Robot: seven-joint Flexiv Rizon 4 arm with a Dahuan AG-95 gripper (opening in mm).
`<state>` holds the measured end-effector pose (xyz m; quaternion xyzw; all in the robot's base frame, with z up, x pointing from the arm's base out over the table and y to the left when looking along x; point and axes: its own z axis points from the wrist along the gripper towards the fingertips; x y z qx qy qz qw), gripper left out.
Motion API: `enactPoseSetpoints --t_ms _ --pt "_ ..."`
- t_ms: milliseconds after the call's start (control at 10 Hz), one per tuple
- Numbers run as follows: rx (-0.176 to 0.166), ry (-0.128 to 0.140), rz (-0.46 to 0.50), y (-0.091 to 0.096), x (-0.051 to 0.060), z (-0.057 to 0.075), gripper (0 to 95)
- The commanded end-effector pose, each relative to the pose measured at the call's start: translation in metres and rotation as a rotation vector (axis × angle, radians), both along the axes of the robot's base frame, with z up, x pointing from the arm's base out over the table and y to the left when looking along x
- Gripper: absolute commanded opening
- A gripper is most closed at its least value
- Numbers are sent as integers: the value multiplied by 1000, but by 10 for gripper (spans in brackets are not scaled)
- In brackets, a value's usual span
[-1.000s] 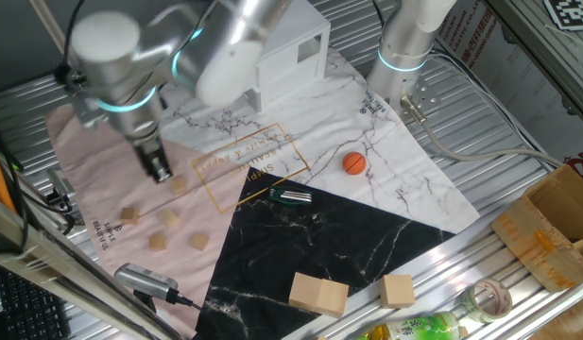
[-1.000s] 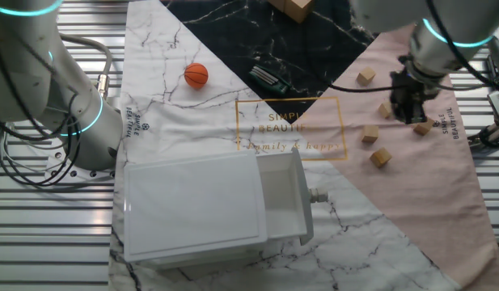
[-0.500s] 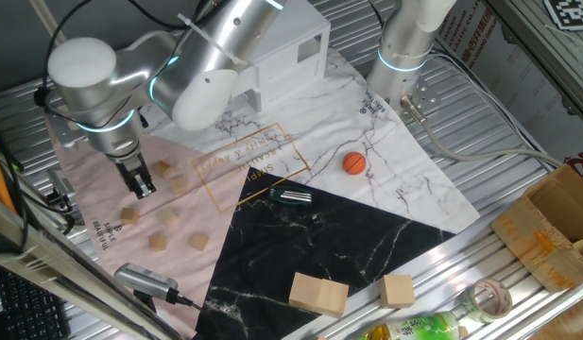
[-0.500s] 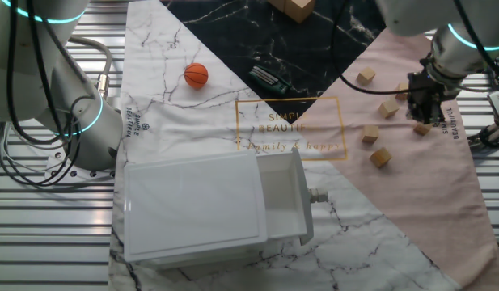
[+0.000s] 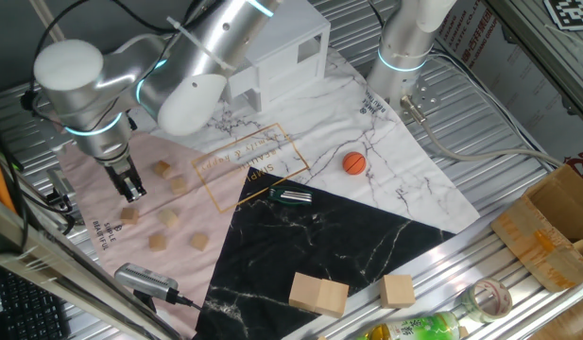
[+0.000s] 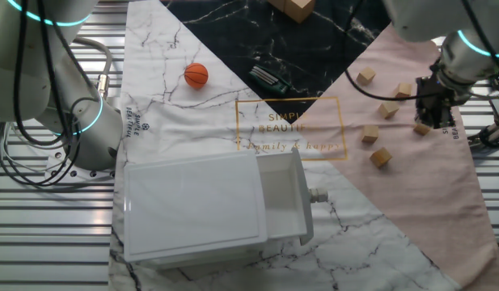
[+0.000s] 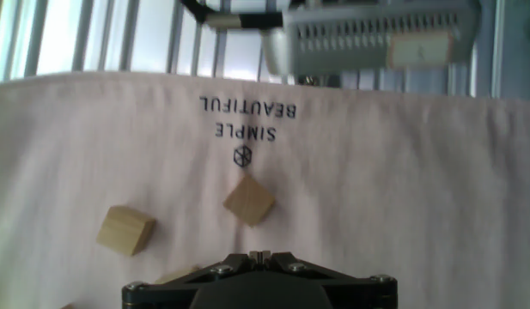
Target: Stack the blocks into a pyramid shape
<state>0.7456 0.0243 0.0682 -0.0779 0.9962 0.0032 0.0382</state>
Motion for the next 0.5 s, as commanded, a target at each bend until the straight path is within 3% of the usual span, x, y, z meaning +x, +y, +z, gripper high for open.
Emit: enactPoseSetpoints --t_ms 100,500 --pt "7 -1 -2 1 1 0 0" --pt "6 5 13 4 5 4 0"
